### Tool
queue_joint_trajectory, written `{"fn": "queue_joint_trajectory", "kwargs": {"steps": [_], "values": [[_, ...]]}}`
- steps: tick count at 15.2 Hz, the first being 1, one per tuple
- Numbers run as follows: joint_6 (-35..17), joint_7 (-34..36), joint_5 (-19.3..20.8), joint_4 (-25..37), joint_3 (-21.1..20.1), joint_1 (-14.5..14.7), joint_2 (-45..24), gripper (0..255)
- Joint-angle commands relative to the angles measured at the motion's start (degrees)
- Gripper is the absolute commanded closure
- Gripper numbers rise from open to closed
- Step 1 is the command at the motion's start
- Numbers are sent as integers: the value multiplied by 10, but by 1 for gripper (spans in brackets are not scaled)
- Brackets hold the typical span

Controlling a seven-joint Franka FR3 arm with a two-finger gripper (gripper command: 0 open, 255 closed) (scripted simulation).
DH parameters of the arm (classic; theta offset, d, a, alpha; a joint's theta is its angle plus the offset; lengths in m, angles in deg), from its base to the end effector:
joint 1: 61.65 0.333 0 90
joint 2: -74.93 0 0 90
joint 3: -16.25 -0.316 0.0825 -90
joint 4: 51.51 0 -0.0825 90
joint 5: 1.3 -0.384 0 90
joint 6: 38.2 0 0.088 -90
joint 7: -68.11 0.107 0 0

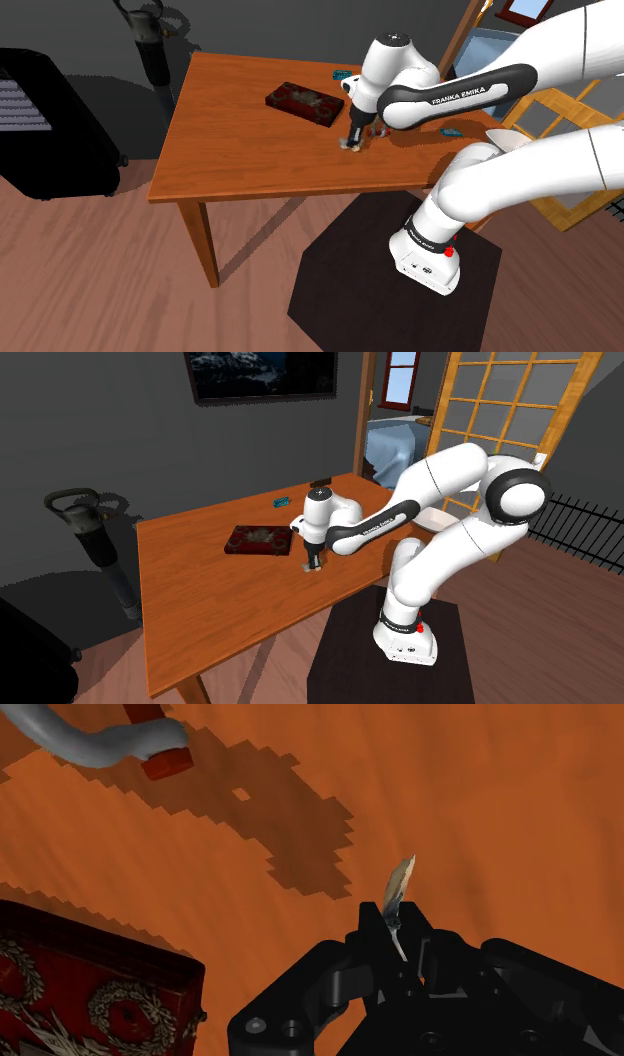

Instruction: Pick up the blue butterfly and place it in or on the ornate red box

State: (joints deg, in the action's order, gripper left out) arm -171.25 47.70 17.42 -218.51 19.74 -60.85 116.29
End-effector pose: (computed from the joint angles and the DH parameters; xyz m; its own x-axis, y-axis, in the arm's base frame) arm 0.3145 -0.0175 0.3735 0.8610 0.5080 0.0232 0.4876 -0.8377 0.2459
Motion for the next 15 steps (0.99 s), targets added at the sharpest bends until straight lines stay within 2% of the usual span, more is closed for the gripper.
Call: {"fn": "queue_joint_trajectory", "kwargs": {"steps": [1, 15], "values": [[22, -6, -5, 11, 0, 3, 11, 255], [151, -34, -30, 94, -4, 16, 59, 255]]}}
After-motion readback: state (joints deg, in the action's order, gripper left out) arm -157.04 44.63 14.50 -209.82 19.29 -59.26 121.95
